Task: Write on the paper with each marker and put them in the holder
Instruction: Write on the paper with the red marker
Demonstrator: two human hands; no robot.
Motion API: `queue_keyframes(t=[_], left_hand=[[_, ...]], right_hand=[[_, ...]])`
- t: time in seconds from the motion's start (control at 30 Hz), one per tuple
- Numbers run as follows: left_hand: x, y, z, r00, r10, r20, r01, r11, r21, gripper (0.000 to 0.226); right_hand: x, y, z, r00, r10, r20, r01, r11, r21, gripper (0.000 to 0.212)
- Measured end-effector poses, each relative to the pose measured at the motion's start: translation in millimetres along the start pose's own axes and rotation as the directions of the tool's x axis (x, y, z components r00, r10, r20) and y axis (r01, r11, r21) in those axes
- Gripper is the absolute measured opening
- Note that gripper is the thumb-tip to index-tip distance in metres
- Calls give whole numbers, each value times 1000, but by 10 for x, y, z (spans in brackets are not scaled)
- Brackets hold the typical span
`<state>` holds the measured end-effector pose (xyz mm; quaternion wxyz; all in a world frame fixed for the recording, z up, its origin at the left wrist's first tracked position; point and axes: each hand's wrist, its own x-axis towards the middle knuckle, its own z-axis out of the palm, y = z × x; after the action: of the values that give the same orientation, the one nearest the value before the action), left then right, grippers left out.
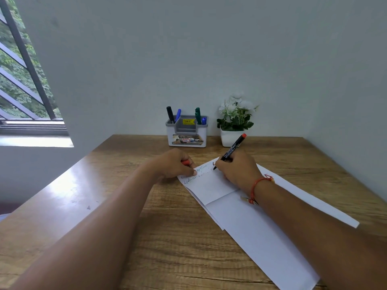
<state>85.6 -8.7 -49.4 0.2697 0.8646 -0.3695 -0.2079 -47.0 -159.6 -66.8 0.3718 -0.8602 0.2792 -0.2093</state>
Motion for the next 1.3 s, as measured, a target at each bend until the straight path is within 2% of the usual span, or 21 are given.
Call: queue_keyframes(t=[0.23,0.37,0.63,0.87,1.03,1.3], left_hand=[[11,0,-6,1000,-11,1,11,999,33,21],[8,0,-8,1000,-8,5,8,1000,24,20],[-5,8,-10,1000,3,-7,-3,999,38,21],[-20,9,-9,1000,8,2,-8,1000,17,19],[-29,25,-10,1000,1,2,-1,1000,18,21],[-46,44,-22,1000,-15,8,15,999,36,20]], right_hand=[[-2,7,-12,1000,20,-20,-20,999,36,23],[-17,0,-33,997,76,-19,-71,978,198,27],[-33,-18,-22,999,34,39,-35,999,35,30],[-30,-10,-9,999,34,-23,-34,999,34,24],[-36,-29,-29,999,39,-4,-39,999,38,20],[-32,-20,-50,991,129,-46,-112,956,272,18]])
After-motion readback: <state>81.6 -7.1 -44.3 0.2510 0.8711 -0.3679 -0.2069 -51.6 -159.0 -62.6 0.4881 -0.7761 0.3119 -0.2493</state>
